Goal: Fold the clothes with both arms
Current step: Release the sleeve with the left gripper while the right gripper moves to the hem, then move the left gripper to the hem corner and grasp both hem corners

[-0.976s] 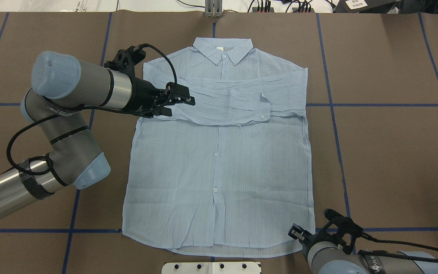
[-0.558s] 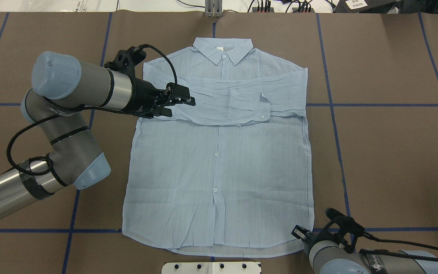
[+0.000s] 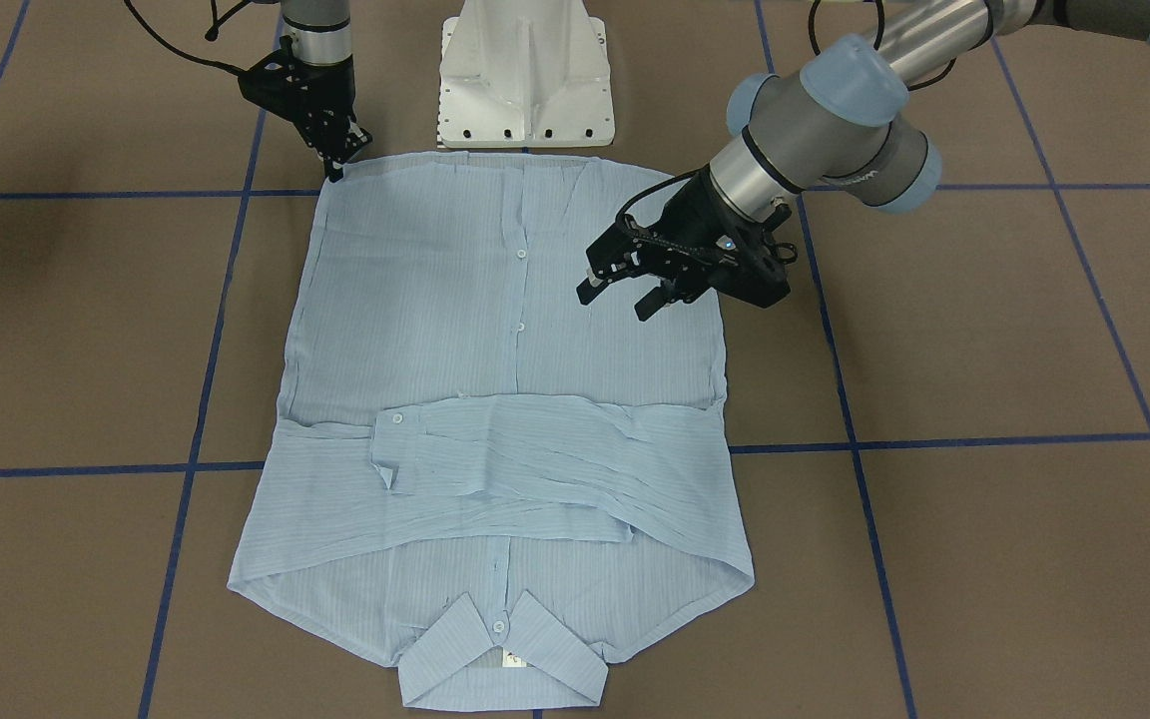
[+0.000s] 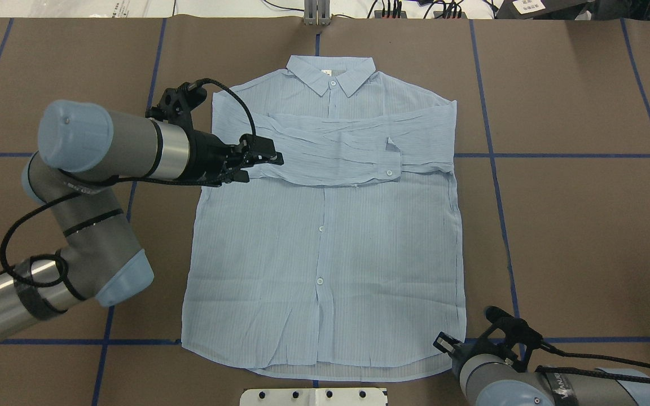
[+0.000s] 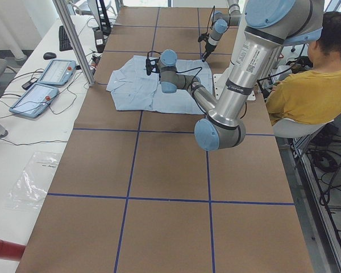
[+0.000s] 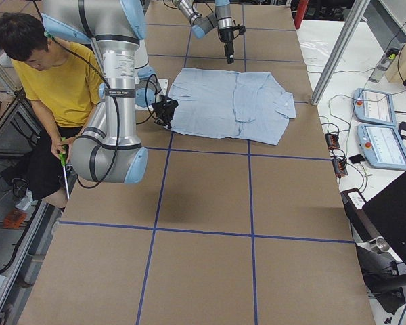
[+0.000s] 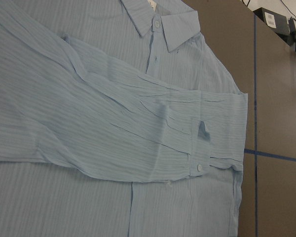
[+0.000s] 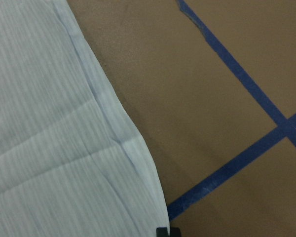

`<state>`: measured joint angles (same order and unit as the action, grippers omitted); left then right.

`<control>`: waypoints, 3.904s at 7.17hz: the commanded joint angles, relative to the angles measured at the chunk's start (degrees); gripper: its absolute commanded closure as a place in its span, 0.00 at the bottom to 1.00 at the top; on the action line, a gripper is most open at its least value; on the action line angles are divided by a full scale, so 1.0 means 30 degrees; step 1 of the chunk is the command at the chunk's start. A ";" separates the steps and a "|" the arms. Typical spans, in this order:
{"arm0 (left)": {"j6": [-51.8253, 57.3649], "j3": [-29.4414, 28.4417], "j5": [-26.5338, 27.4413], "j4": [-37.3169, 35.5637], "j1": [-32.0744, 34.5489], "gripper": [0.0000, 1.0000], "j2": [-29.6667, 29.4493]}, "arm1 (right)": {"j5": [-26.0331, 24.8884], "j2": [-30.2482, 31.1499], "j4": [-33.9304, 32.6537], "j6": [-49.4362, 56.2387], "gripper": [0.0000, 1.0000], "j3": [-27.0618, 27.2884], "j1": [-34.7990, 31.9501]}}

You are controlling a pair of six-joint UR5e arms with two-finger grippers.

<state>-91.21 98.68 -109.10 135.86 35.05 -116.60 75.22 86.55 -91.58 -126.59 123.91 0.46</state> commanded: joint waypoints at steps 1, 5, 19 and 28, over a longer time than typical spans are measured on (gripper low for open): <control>-0.0009 0.3275 0.4848 -0.5009 -0.3756 0.11 0.1421 | 0.0675 0.0009 -0.0001 0.0214 1.00 0.0586 -0.0677; -0.0503 0.6802 0.7537 -0.8840 -0.7401 0.13 0.5460 | 0.0795 0.0009 0.0028 0.0215 1.00 0.0531 -0.0767; -0.3026 0.6365 0.8185 -0.8987 -0.9926 0.99 0.7372 | 0.0795 -0.0167 0.0086 0.0215 1.00 0.0503 -0.0738; -0.3114 1.1461 0.7775 -0.9045 -0.9313 1.00 0.7518 | 0.0678 0.1268 -0.0001 0.1796 1.00 0.2579 -0.1321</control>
<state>-100.54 131.98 -85.65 108.75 6.61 -94.08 77.33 90.07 -91.48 -121.97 130.56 -2.92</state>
